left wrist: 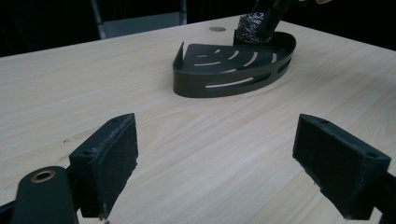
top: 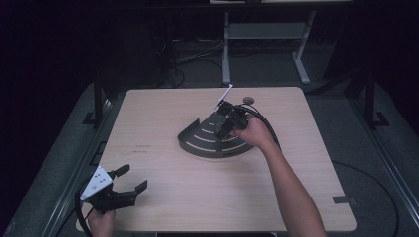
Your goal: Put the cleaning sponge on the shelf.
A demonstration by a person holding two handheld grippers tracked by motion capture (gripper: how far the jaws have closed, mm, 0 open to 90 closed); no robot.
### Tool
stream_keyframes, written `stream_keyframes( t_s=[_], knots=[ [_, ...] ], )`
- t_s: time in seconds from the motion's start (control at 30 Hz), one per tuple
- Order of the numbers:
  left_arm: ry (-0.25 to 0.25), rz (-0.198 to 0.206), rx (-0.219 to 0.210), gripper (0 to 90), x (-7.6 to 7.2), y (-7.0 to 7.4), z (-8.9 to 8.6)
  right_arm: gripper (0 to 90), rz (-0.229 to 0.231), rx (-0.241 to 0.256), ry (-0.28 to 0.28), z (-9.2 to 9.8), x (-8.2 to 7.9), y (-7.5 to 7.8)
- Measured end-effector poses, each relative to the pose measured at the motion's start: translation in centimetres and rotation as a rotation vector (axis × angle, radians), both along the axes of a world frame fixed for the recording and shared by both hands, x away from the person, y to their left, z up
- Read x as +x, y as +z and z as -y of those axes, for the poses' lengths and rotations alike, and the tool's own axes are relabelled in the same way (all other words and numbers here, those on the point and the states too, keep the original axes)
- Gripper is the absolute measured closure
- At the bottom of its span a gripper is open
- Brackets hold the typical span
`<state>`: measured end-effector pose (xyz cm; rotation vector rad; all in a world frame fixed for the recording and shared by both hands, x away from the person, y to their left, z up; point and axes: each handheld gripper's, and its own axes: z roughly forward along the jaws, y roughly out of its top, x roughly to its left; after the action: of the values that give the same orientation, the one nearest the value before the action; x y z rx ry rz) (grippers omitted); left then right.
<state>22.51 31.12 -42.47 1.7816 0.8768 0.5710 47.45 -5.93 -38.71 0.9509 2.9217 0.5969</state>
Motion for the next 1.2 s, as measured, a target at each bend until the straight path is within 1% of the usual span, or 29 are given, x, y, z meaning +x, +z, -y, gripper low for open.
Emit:
stream_keyframes(
  t_s=[0.07,0.2,0.33,0.53,0.73,0.8,0.97,1.1,1.13,1.2],
  knots=[
    [-0.003,0.001,-0.002,13.5,0.0,0.0,0.0,33.2,-0.014,-0.008,-0.014,-0.1,0.3,-0.4],
    [-0.002,0.002,-0.002,13.5,0.0,0.0,0.0,33.2,-0.02,-0.03,-0.033,-0.1,0.8,-1.2],
    [0.003,0.003,-0.003,13.5,-0.1,0.0,-0.1,33.3,-0.026,-0.034,-0.05,-0.2,1.2,-1.8],
    [0.002,0.001,-0.006,13.5,-0.1,0.0,-0.2,33.2,-0.037,-0.031,-0.053,-0.6,1.5,-2.5],
    [0.0,0.002,-0.005,13.5,-0.1,0.0,-0.1,33.1,-0.032,-0.032,-0.068,-1.1,1.6,-2.9],
    [0.001,0.002,-0.004,13.5,-0.1,0.0,-0.1,33.0,-0.029,-0.032,-0.067,-1.1,1.6,-3.0],
    [0.0,0.0,0.006,13.5,-0.1,0.0,-0.1,33.1,-0.04,-0.023,-0.071,-1.4,1.8,-3.5],
    [0.002,0.002,0.004,13.5,-0.1,0.0,-0.1,33.1,-0.047,-0.029,-0.075,-1.5,1.8,-3.8],
    [0.002,0.001,0.006,13.5,-0.1,0.0,-0.1,33.0,-0.041,-0.032,-0.072,-1.5,1.9,-3.9],
    [0.002,0.002,0.003,13.5,-0.1,0.0,-0.1,33.0,-0.044,-0.027,-0.079,-1.5,2.0,-4.0]
  ],
)
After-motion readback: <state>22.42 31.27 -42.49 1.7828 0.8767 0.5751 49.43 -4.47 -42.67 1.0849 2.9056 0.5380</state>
